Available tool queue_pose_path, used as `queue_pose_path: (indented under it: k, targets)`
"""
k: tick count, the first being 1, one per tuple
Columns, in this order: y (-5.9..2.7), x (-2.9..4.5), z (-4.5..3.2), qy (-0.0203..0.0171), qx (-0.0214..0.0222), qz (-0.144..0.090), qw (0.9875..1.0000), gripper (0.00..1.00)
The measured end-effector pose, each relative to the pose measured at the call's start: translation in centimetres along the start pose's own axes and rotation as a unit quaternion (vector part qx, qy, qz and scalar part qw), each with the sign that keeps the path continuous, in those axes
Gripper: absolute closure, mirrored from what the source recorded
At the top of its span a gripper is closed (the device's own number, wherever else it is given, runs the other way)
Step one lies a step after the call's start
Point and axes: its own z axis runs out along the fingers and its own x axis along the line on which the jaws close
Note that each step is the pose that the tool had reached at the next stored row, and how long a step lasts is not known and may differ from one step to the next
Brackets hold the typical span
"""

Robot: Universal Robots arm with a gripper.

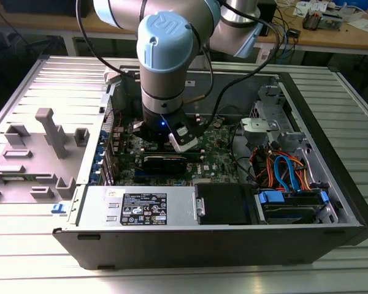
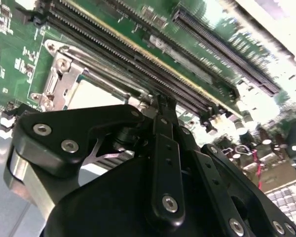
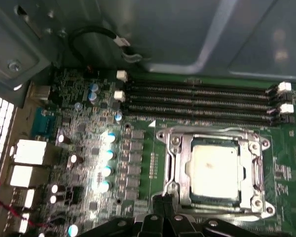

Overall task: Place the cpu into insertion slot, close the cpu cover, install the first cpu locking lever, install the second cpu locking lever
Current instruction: 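Install the second cpu locking lever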

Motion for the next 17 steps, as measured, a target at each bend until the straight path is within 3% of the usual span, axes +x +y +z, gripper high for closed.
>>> queue_pose_path:
  k: [6,8,9,11,17]
  targets:
    - [0.40,0.02,-1.38,0.0015,0.0185,0.001,0.9998,0.89]
    - [0.55,0.02,-2.03,0.0027,0.0335,0.001,0.9994,0.89]
    - [0.65,0.02,-2.50,0.0029,0.0362,0.001,0.9993,0.89]
    - [0.76,0.04,-2.98,0.0031,0.0379,0.001,0.9993,0.89]
    - [0.76,0.03,-2.98,0.0031,0.0385,0.001,0.9993,0.89]
